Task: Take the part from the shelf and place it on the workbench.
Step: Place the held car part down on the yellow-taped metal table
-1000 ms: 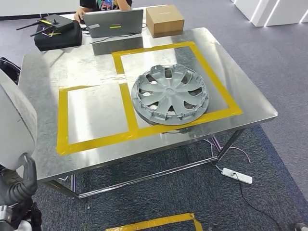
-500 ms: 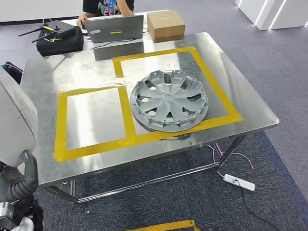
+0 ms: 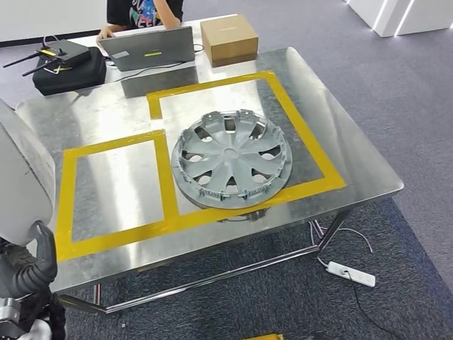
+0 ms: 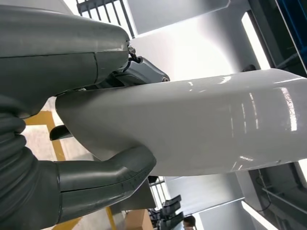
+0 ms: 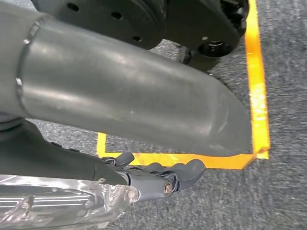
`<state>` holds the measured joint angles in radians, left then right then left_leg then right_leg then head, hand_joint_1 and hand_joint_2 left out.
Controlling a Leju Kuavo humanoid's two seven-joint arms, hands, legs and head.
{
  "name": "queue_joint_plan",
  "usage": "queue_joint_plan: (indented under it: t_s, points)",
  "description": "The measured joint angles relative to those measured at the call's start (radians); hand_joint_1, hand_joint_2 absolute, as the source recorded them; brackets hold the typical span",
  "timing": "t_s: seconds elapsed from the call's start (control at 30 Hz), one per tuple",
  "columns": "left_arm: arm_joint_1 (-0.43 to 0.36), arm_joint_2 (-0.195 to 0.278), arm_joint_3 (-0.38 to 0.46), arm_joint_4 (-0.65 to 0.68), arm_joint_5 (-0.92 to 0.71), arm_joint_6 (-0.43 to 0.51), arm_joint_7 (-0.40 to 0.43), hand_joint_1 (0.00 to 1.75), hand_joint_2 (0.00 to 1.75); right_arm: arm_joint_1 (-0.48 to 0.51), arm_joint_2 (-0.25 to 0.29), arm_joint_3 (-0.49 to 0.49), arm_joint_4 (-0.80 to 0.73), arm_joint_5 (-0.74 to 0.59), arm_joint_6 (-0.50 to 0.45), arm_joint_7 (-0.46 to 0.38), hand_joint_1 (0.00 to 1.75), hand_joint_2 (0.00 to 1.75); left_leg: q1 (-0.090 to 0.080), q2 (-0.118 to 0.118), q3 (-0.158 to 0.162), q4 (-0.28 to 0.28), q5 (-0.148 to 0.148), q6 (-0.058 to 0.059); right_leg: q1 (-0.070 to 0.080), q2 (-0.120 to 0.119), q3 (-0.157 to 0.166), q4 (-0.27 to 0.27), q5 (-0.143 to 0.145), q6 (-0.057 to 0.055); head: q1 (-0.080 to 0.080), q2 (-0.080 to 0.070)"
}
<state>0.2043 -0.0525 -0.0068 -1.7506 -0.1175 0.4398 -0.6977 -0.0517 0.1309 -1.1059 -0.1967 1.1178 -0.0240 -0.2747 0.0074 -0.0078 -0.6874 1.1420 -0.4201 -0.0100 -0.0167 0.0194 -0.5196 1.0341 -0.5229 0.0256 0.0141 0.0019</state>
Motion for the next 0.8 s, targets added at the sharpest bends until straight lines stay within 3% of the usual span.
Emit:
queue_joint_plan:
  t_s: [0.03, 0.07, 0.13, 0.23, 0.37, 0.47, 0.8]
  points:
    - [0.000, 0.000, 0.000, 0.000, 0.000, 0.000, 0.000, 1.75, 1.75, -0.001, 0.000, 0.000, 0.000, 0.000, 0.000, 0.000, 0.00, 0.00, -0.004, 0.000, 0.020, -0.058, 0.027, 0.006, 0.002, 0.002, 0.007, 0.000, -0.009, 0.005, -0.002, 0.000]
    - [0.001, 0.000, 0.000, 0.000, 0.000, 0.000, 0.000, 1.75, 1.75, -0.001, 0.000, 0.000, 0.000, 0.000, 0.000, 0.000, 0.00, 0.00, -0.007, 0.000, 0.033, -0.095, 0.036, 0.007, 0.004, 0.003, 0.009, -0.001, -0.016, 0.010, -0.002, 0.000]
    - [0.004, -0.001, 0.001, -0.001, 0.000, 0.000, 0.000, 1.75, 1.75, -0.001, 0.000, 0.000, 0.000, 0.001, -0.001, 0.001, 0.00, 0.00, -0.007, -0.001, 0.045, -0.122, 0.025, 0.000, 0.007, 0.003, 0.011, -0.006, -0.023, 0.012, -0.004, 0.000]
    - [0.007, -0.002, 0.003, -0.001, 0.000, -0.001, 0.000, 1.75, 1.75, -0.001, -0.001, 0.000, 0.000, 0.002, -0.001, 0.002, 0.00, 0.00, -0.006, -0.005, 0.049, -0.127, 0.021, -0.008, 0.008, -0.002, 0.026, -0.022, -0.023, 0.000, -0.002, 0.000]
    - [0.007, -0.002, 0.005, -0.001, -0.007, -0.012, 0.008, 1.75, 1.75, -0.001, -0.001, 0.000, 0.000, 0.005, 0.000, 0.003, 0.00, 0.00, -0.007, -0.005, 0.054, -0.127, 0.012, 0.002, 0.008, -0.004, 0.045, -0.045, -0.024, 0.004, -0.002, 0.000]
    - [0.002, -0.001, 0.003, 0.004, -0.024, -0.025, 0.026, 1.75, 1.75, -0.002, -0.001, 0.000, 0.000, 0.012, 0.001, 0.004, 0.00, 0.00, -0.007, -0.005, 0.061, -0.127, 0.006, 0.008, 0.008, -0.005, 0.051, -0.055, -0.027, 0.014, -0.002, 0.000]
    - [-0.084, 0.024, -0.037, 0.115, -0.114, -0.050, 0.118, 1.75, 1.75, -0.007, -0.003, 0.003, 0.000, 0.029, 0.015, -0.003, 0.00, 0.00, -0.007, -0.005, 0.068, -0.127, 0.005, 0.010, 0.008, -0.005, 0.057, -0.059, -0.024, 0.025, -0.002, 0.000]
